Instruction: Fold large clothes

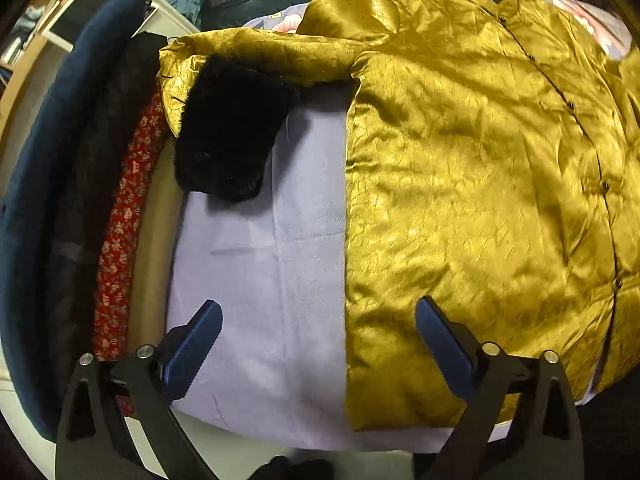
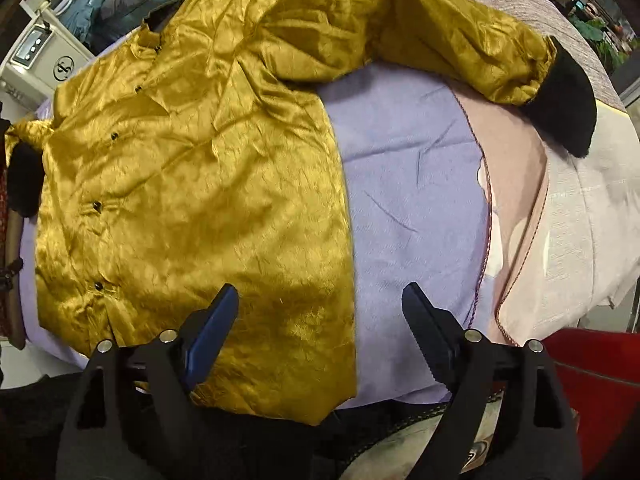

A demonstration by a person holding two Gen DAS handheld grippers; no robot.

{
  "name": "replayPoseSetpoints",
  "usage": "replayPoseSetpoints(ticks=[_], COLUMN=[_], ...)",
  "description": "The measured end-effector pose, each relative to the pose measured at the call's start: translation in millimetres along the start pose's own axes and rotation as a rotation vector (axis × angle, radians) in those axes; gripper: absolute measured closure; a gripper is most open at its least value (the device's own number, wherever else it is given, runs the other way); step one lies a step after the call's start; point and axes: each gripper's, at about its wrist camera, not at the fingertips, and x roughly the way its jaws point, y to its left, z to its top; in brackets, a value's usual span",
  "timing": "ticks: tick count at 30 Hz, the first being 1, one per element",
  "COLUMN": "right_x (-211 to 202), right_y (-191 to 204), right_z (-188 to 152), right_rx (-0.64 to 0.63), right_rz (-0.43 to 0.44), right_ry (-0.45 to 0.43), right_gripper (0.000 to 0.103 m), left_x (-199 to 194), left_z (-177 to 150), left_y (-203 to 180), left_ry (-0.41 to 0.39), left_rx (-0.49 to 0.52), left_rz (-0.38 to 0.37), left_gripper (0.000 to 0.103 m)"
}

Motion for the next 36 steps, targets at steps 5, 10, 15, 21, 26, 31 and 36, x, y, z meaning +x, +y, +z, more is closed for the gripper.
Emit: replayPoseSetpoints(ticks=[5, 10, 15, 21, 26, 31, 36], right_x=[4.4, 18.8, 16.1, -9.3, -15.3, 11.1, 26.2], right_y=[78.2, 73.2, -25.0, -177.9, -284.4, -339.2, -359.6], right_z=[-3.8, -4.3, 26.5, 49.8, 51.4, 44.2, 21.9], right_rx=[-0.338, -0.272, 0.158, 0.633, 0.900, 1.118, 1.305], right_rz=[0.169, 0.137, 0.109, 0.101, 0.070, 0.198, 0.322], right_ry=[0.065, 0.073, -0.023, -0.198, -0.279, -0.303, -0.385], right_gripper=[0.022, 0.022, 0.022, 0.022, 0.022, 0.030, 0.049], left_x=[2.9, 16.4, 3.5, -2.8, -9.4, -14.2, -24.1], left_z=[-32.3, -37.6, -29.9, -4.9, 12.3, 24.7, 34.7], left_y=[-19.6, -34.9, -48.1, -56.8, -73.0, -100.6, -139.5], left_ry=[0.014, 0.020, 0.028, 0.022, 0.009, 0.010, -0.009], left_rx=[0.076, 0.138, 0.076, 0.024, 0.052, 0.091, 0.160], left_rz=[-0.060, -0.033, -0.054, -0.067, -0.054, -0.037, -0.007], left_gripper=[0.016, 0.020, 0.020, 0.020, 0.020, 0.020, 0.019])
